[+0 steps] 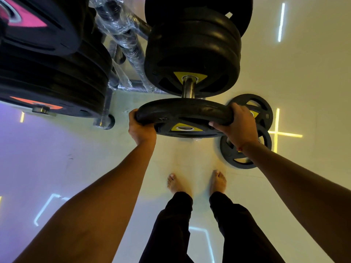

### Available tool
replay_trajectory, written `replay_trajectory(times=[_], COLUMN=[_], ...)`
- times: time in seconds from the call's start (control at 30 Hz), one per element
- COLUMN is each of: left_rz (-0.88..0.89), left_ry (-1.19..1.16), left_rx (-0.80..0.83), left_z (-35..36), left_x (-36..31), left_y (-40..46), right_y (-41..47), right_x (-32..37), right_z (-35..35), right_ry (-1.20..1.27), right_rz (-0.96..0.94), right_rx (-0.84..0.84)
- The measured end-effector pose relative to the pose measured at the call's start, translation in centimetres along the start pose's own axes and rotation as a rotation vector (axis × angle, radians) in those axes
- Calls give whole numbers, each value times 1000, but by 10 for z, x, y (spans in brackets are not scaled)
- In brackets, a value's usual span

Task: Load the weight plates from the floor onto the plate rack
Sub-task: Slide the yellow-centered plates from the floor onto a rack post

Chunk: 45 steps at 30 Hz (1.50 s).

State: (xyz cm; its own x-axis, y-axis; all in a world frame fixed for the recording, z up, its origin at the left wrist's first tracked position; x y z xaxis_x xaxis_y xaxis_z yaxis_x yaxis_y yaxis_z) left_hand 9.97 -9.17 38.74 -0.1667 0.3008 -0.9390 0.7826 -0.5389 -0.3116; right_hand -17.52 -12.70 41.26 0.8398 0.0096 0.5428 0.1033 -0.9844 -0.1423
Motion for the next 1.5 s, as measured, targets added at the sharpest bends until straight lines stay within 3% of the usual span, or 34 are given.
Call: replay_trajectory(times=[0.13, 0.23, 0.43, 0.63, 0.8, 0.93, 1.1, 1.2, 1.37, 1.5], left_rz=[-243, -255, -216, 100, 188, 215, 349, 339, 322, 313], left_ry=[-495, -626, -475, 61, 316, 274, 521, 650, 362, 474], left_rx=[-55, -54, 16, 82, 166, 219, 286, 319, 461, 458], left_z=[1, 7, 22, 40, 52, 72, 92, 99, 94, 93], left_x=[-4, -10, -23, -25, -22, -40, -48, -56, -51, -48], left_y=[-2, -8, 3, 26, 49, 51, 79, 88, 96, 94], right_y=[-8, -11, 2, 32, 50, 76, 98, 109, 123, 122], right_x=[-1, -3, -7, -6, -4, -4, -4, -2, 1, 0], right_z=[5, 8, 14, 6, -3, -4, -5, -7, -12, -16], right_ry=[-32, -7, 33, -37, -185, -175, -41, 19, 107, 114], right_rz=[18, 63, 140, 134, 175, 308, 448, 521, 581, 591], right_rx=[-7, -45, -77, -79, -56, -1, 98, 160, 171, 239])
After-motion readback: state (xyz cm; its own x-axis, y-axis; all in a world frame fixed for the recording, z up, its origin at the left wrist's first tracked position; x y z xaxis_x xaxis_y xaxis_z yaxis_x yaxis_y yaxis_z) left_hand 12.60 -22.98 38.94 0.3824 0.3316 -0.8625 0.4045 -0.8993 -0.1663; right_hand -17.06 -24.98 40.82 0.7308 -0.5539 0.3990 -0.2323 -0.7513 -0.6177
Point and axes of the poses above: each hand's wrist, its own y-axis towards the middle knuckle, its own z-axis out of the palm, x = y × z, the point moved 1 cm from there along y, towards the middle knuckle, and after that the axes turned 6 degrees about -y, right-handed, at the moved point
